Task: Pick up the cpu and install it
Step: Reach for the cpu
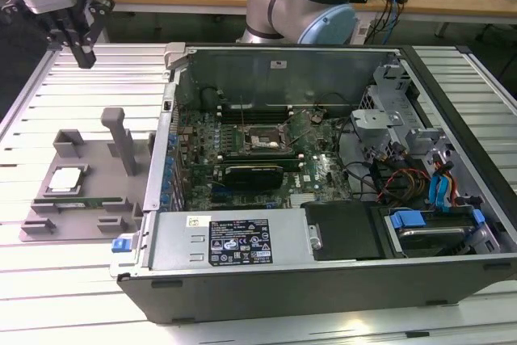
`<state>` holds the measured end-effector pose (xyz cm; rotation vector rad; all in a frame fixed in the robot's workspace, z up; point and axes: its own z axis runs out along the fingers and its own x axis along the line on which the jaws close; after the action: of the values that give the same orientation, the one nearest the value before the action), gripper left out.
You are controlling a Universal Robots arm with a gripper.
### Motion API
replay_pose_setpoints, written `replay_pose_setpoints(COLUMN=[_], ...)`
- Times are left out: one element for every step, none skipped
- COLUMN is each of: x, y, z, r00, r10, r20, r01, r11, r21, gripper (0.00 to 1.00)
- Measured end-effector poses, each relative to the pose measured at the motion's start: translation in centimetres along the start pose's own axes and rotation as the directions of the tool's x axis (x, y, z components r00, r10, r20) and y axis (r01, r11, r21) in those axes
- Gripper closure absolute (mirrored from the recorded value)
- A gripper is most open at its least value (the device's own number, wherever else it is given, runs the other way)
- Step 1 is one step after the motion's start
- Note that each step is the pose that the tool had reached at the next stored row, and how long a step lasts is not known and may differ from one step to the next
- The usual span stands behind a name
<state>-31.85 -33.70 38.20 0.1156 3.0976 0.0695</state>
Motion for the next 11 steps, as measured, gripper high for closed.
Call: replay_pose_setpoints(x=[0.70, 1.11, 1.23, 1.32, 1.41, 1.51, 1.80, 1.98, 2.20, 2.26, 2.33], y=[0.00, -0.04, -0.07, -0.13, -0.21, -0.31, -0.59, -0.78, -1.21, -1.40, -1.67], z=[0.05, 0.14, 0.17, 0.19, 0.22, 0.24, 0.29, 0.34, 0.48, 0.56, 0.65], r00=[1.0000, 1.0000, 1.0000, 1.0000, 1.0000, 1.0000, 1.0000, 1.0000, 1.0000, 1.0000, 1.0000], r10=[0.000, 0.000, 0.000, 0.000, 0.000, 0.000, 0.000, 0.000, 0.000, 0.000, 0.000], r20=[-0.0001, 0.0000, 0.0000, 0.0000, 0.0000, 0.0000, 0.0000, -0.0001, 0.0000, 0.0000, -0.0001], r01=[0.000, 0.000, 0.000, 0.000, 0.000, 0.000, 0.000, 0.000, 0.000, 0.000, 0.000], r11=[1.0000, 1.0000, 1.0000, 1.0000, 1.0000, 1.0000, 1.0000, 1.0000, 1.0000, 1.0000, 1.0000], r21=[0.0001, 0.0000, 0.0000, 0.0000, 0.0000, -0.0001, 0.0001, 0.0000, 0.0000, -0.0001, 0.0000], gripper=[0.89, 0.89, 0.89, 0.89, 0.89, 0.89, 0.89, 0.89, 0.89, 0.89, 0.89])
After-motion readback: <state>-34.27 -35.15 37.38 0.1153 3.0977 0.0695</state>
